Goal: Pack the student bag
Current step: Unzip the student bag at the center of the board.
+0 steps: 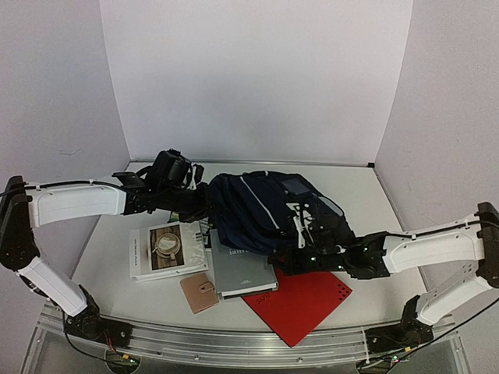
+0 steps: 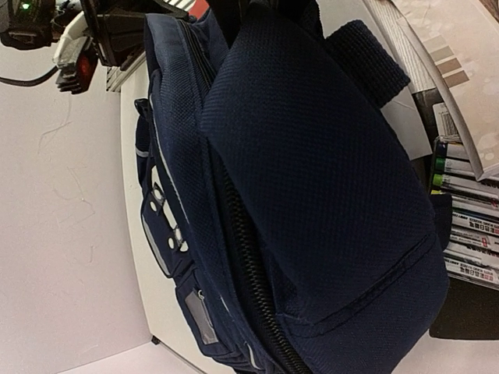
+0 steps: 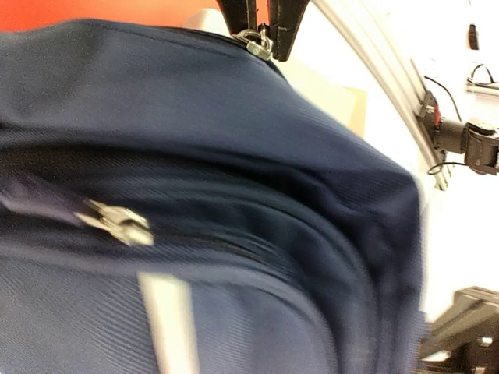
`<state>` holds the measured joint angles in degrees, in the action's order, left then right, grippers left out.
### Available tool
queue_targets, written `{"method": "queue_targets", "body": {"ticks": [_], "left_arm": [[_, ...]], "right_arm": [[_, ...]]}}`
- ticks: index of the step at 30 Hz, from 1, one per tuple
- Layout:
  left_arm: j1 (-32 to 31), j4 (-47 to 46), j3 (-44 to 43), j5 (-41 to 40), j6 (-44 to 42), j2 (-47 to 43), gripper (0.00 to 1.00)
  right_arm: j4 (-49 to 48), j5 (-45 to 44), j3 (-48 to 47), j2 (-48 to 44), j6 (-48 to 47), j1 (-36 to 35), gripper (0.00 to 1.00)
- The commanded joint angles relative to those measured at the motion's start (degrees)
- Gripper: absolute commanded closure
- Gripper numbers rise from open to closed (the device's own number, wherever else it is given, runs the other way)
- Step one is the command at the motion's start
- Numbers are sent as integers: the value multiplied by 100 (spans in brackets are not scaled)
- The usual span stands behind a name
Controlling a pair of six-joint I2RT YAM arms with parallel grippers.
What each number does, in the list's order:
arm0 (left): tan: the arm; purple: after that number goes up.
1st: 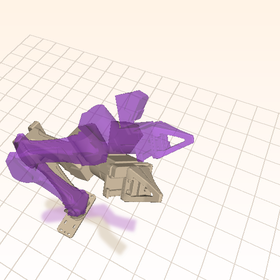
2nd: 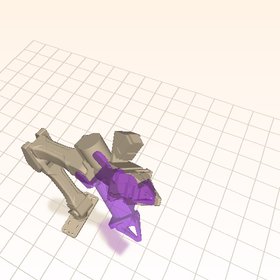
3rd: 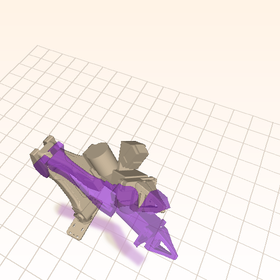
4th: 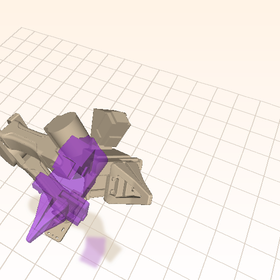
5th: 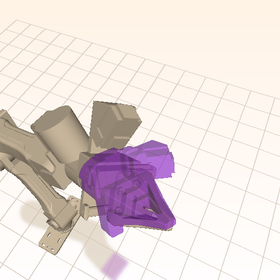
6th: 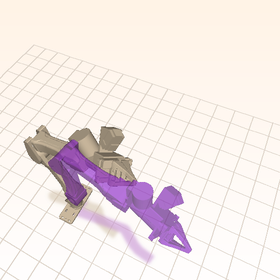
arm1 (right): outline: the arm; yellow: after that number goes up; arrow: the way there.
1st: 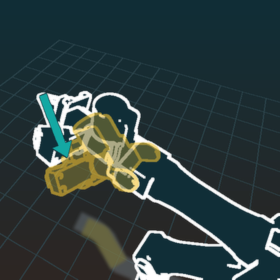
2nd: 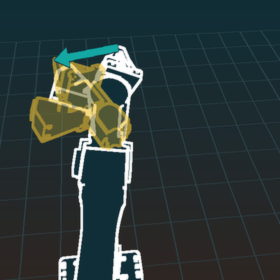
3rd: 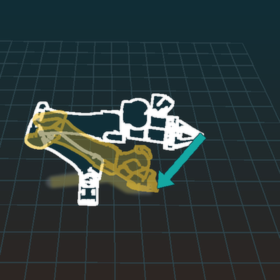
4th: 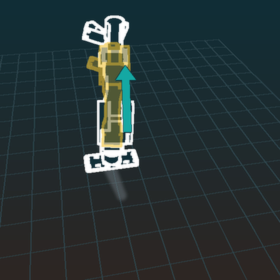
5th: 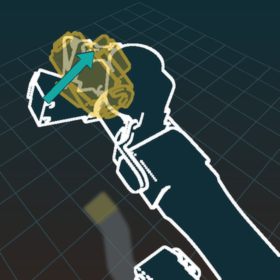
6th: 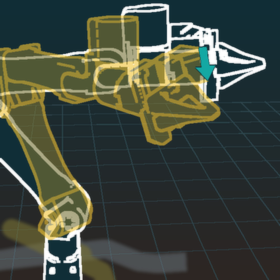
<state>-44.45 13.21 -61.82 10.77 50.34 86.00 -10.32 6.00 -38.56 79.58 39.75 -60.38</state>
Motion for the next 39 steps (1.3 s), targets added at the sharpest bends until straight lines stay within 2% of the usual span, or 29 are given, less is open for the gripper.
{"method": "queue_targets", "body": {"ticks": [1,7,10,14,18,20,22,23,25,27,32,39], "left_arm": [[24,-583,-238,-18,-207,183,100],[36,-354,82,-421,-354,166,100],[189,-358,267,-576,-561,83,100],[687,-663,453,-97,-873,229,98],[935,-472,377,-147,-1178,329,79],[938,-320,377,-331,-1345,202,63],[929,-197,437,-496,-1454,-11,41],[929,-143,504,-572,-1499,-150,33],[868,-27,664,-786,-1544,-379,24],[614,20,856,-1039,-1651,-658,20],[-359,-90,1381,-1606,-1677,-1093,19],[-1397,-812,1922,-1866,-1023,-1132,26]], "right_arm": [[-71,104,-895,444,146,-278,100],[2,121,-1583,1140,146,-436,98],[46,160,-1644,1185,162,-465,89],[186,168,-1563,946,193,-518,74],[490,-80,-1355,386,234,-527,61],[768,-341,-1251,28,219,-527,55],[947,-615,-1121,-287,205,-528,48],[1010,-812,-1064,-413,198,-531,45],[1153,-1076,-951,-654,172,-527,41],[1264,-1284,-872,-792,149,-527,38],[1357,-1767,-831,-750,77,-521,36],[1361,-2050,-888,-555,125,-516,36]]}}
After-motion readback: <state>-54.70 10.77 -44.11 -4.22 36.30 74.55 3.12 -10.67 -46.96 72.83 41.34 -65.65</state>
